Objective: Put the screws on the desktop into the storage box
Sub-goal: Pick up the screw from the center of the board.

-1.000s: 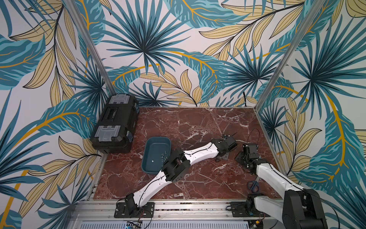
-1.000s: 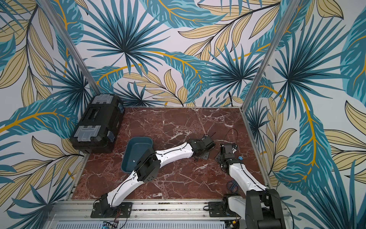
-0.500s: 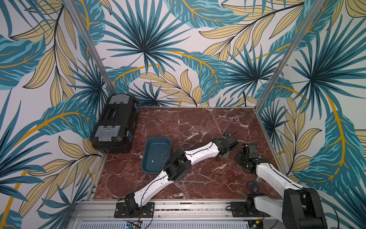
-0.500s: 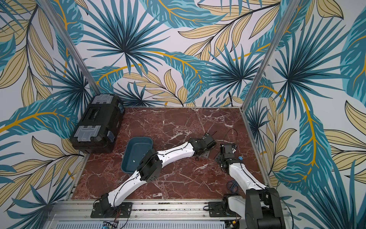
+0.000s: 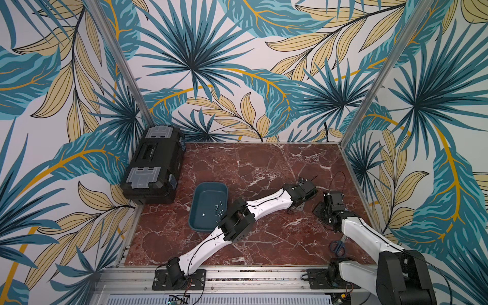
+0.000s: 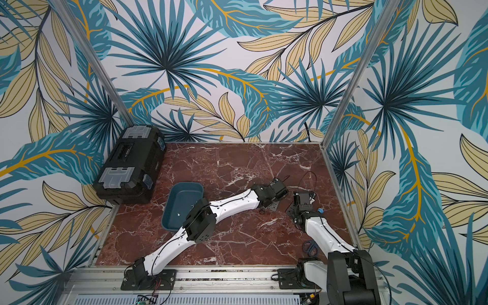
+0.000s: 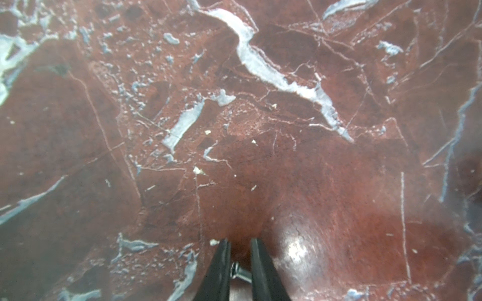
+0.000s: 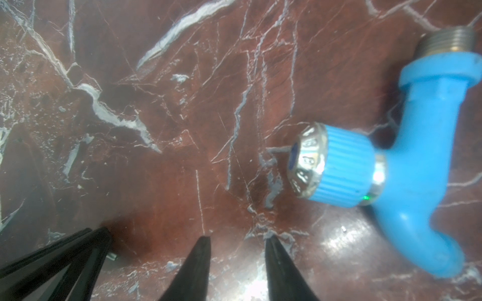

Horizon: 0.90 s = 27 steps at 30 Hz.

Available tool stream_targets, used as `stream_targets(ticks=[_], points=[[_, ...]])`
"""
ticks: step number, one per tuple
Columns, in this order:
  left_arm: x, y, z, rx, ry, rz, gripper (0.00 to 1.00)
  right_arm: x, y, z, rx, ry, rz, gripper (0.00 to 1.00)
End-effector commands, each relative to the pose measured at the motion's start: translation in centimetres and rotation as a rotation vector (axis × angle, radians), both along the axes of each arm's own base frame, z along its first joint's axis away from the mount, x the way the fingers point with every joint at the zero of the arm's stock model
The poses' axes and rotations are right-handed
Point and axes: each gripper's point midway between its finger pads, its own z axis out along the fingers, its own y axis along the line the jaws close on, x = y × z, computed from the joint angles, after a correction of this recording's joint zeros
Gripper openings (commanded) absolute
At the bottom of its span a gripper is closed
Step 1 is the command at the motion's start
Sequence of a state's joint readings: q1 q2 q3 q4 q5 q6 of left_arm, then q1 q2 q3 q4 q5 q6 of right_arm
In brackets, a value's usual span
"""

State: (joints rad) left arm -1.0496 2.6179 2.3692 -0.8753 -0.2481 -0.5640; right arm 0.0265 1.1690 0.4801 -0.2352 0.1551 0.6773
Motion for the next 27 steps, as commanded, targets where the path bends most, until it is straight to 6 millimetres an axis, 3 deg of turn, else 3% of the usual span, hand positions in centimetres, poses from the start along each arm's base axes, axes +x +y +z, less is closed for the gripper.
stream_targets(ticks=[1,4,27], points=[[-2.5,2.0,-2.3,0.101,0.099,-0.034,0.18,0.1,0.0,-0.1,0.003,0.002,0.001,0.40],[-2.6,2.3,-2.1,0.102,0.101,-0.036,0.24,0.1,0.1,-0.2,0.005,0.002,0.003,0.40],[-4.4,5.2,-2.0,0.168,0.176,-0.040,0.31,0.1,0.1,-0.2,0.007,0.004,0.004,0.40]])
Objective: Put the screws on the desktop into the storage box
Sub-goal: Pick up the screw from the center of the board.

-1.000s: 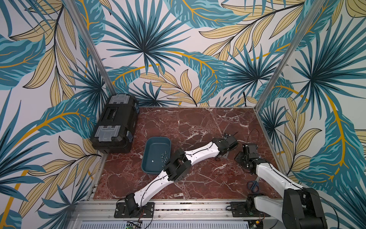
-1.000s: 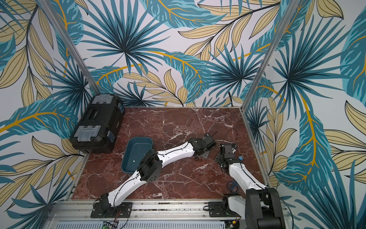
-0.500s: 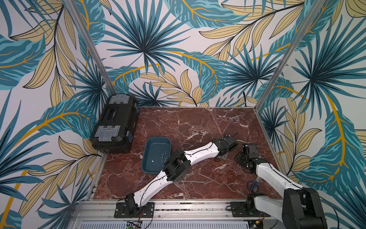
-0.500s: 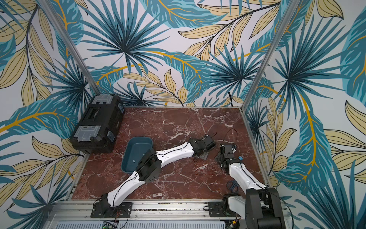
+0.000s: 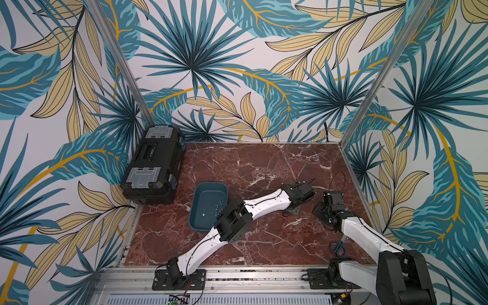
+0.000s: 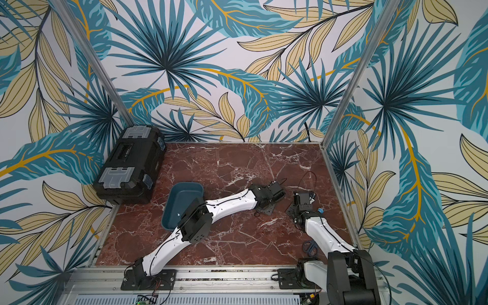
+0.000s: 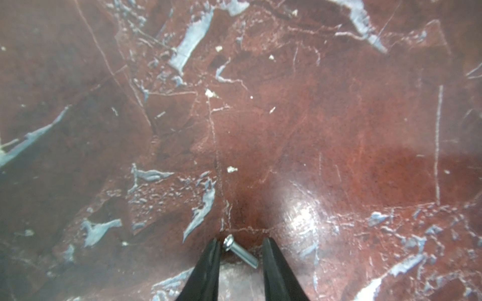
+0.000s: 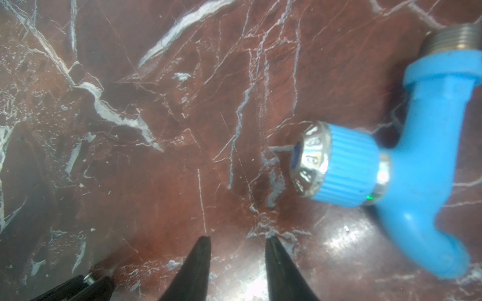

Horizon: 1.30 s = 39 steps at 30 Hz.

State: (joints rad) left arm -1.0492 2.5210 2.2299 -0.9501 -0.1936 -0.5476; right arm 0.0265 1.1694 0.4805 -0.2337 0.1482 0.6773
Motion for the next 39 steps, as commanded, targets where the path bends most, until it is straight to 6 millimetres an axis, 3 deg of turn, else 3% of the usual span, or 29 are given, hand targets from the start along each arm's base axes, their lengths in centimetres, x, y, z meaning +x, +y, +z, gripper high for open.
stream_targets(ticks=[1,17,29,39], points=[[-1.6,2.2,-1.9,0.087,0.077,-0.007,0.30,0.0,0.0,-0.2,0.001,0.005,0.001,0.40],[-2.6,4.1,-2.1,0.115,0.103,0.003,0.22,0.1,0.1,-0.3,0.004,0.008,0.005,0.40],[-1.3,3.6,-3.3,0.074,0.111,-0.007,0.22,0.1,0.1,-0.3,0.006,0.011,0.005,0.40],[-0.4,5.3,-4.3,0.150,0.086,0.022,0.19,0.1,0.1,-0.3,0.008,0.011,0.007,0.40]])
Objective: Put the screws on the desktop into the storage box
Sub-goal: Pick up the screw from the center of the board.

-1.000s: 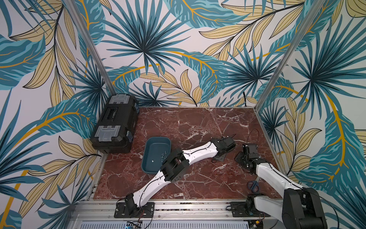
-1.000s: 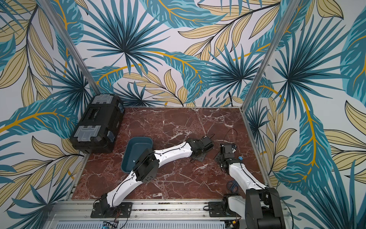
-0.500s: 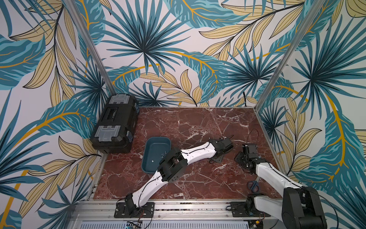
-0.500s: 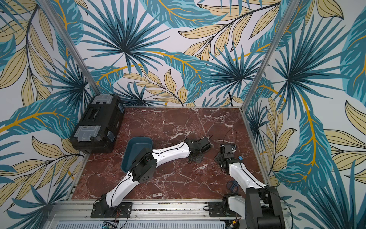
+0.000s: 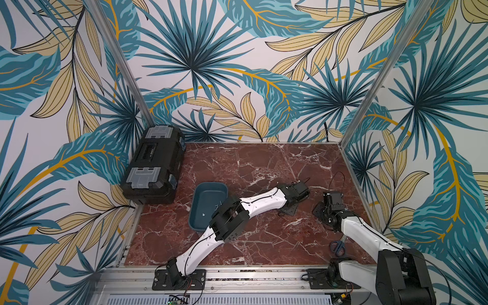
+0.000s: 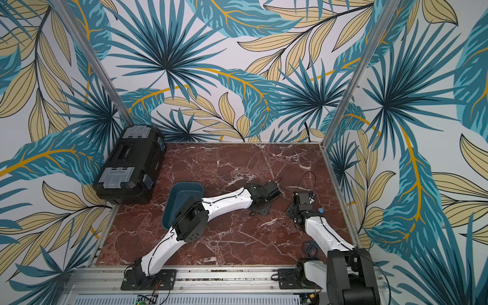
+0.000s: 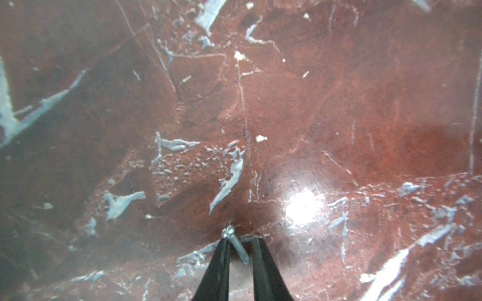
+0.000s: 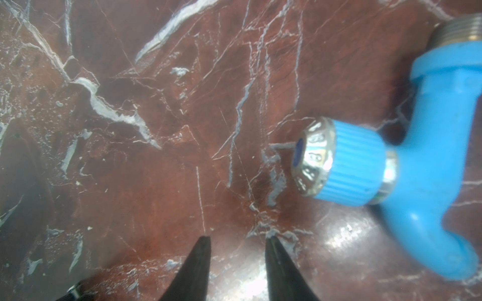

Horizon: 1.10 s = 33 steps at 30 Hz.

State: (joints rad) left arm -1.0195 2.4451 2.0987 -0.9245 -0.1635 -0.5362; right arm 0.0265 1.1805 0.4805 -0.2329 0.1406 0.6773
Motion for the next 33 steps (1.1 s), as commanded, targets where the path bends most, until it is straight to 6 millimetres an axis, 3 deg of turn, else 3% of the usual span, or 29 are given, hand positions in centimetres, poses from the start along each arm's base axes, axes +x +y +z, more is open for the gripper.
stream_targets(ticks=[1,8,14,18,20,23,26,29,33], points=[[-0.3,3.1,-4.4,0.141,0.051,0.013,0.19,0.2,0.0,-0.1,0.002,0.002,0.002,0.40],[0.1,3.4,-5.1,0.146,0.059,0.020,0.14,0.2,0.0,0.0,0.002,0.001,0.003,0.40],[0.1,3.9,-5.3,0.157,0.055,0.024,0.00,0.2,0.0,-0.1,0.002,0.002,0.004,0.40],[0.3,3.8,-3.8,0.126,0.030,0.019,0.00,0.2,0.0,-0.1,0.002,0.002,0.002,0.40],[0.4,3.3,-1.9,0.074,0.008,0.010,0.00,0.1,0.0,-0.1,0.002,0.003,0.003,0.40],[0.6,2.9,3.1,-0.037,-0.062,0.008,0.00,0.1,0.0,-0.1,0.002,0.003,0.004,0.40],[0.7,4.2,7.7,-0.076,-0.138,0.026,0.00,0.1,0.0,-0.1,0.003,0.002,0.002,0.40],[0.5,7.1,11.3,-0.095,-0.200,0.060,0.00,0.2,0.0,-0.1,0.002,0.002,0.005,0.40],[0.2,13.3,14.1,-0.109,-0.247,0.150,0.00,0.2,0.0,0.0,0.002,0.001,0.004,0.40]])
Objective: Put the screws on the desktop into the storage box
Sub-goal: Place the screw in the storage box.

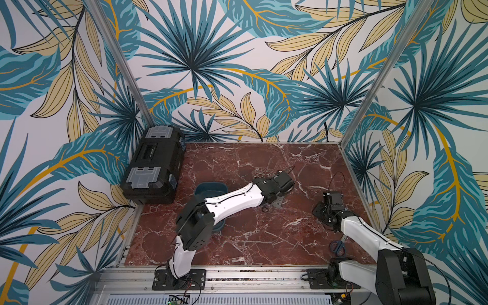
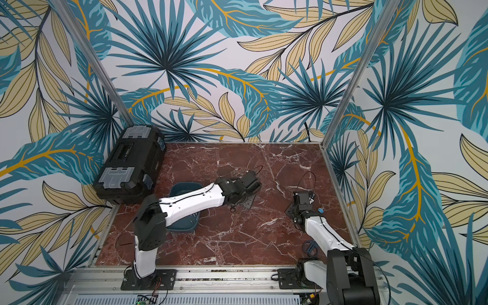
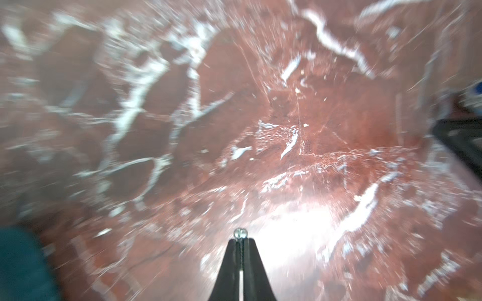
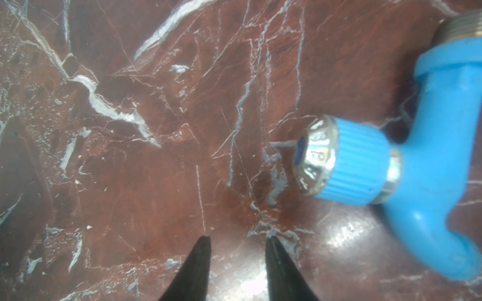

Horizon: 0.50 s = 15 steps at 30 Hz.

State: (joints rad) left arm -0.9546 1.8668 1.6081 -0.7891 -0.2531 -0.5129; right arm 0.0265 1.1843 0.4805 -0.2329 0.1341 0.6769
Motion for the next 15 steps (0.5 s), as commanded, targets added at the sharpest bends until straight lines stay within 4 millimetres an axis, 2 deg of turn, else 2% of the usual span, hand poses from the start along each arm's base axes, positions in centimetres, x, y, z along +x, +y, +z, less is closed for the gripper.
stream_targets(ticks=[1,5,9,12,15], points=[[0.5,6.1,1.5,0.017,-0.052,0.108,0.00,0.2,-0.1,0.1,-0.003,-0.003,0.000,0.40],[0.0,13.6,0.8,0.015,-0.021,0.243,0.00,0.2,-0.1,0.1,-0.002,-0.003,0.001,0.40],[-0.9,20.2,-1.5,0.020,0.017,0.386,0.00,0.2,0.0,0.0,0.001,0.000,0.003,0.40],[-1.6,23.3,-3.8,0.021,0.052,0.461,0.00,0.2,0.0,-0.1,0.002,0.003,0.007,0.40],[-2.0,24.8,-5.4,0.014,0.095,0.497,0.00,0.2,0.1,-0.1,0.003,0.005,0.006,0.40]])
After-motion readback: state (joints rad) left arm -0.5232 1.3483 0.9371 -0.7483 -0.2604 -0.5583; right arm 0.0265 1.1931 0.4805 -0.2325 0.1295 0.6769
